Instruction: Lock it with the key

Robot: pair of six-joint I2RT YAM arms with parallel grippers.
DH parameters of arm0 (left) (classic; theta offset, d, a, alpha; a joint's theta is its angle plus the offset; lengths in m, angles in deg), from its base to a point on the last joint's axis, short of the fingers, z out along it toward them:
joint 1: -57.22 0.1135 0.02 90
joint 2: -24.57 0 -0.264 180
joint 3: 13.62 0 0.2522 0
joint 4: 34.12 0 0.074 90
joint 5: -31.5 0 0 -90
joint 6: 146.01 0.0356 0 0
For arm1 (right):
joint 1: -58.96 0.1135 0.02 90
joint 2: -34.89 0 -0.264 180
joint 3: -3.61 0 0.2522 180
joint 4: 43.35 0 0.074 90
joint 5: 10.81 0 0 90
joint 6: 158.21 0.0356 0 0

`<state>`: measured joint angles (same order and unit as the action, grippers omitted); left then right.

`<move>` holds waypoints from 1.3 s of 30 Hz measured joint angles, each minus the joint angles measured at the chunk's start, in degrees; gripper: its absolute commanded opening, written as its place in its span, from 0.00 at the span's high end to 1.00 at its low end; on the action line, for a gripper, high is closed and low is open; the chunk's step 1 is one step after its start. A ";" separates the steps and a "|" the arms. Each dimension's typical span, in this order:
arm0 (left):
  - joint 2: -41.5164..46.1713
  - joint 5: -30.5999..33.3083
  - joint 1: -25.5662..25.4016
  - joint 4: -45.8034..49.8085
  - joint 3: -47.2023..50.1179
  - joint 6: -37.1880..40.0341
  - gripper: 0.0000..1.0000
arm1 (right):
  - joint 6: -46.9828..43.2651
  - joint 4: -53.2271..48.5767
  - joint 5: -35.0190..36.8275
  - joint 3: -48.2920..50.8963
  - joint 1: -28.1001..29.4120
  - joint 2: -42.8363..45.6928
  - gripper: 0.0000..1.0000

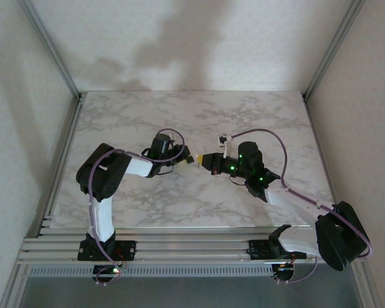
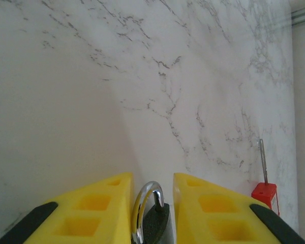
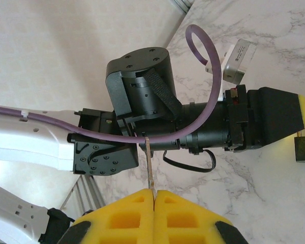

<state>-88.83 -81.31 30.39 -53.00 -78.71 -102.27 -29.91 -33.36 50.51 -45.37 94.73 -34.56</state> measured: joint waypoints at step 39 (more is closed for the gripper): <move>42.53 26.12 -5.40 -2.34 23.23 15.17 0.01 | -0.98 -4.59 4.92 -1.09 -0.26 -5.97 1.00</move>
<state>-46.30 -55.19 24.99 -55.34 -55.48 -87.10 -30.89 -37.95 55.42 -46.47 94.47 -40.53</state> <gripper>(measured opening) 0.993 0.039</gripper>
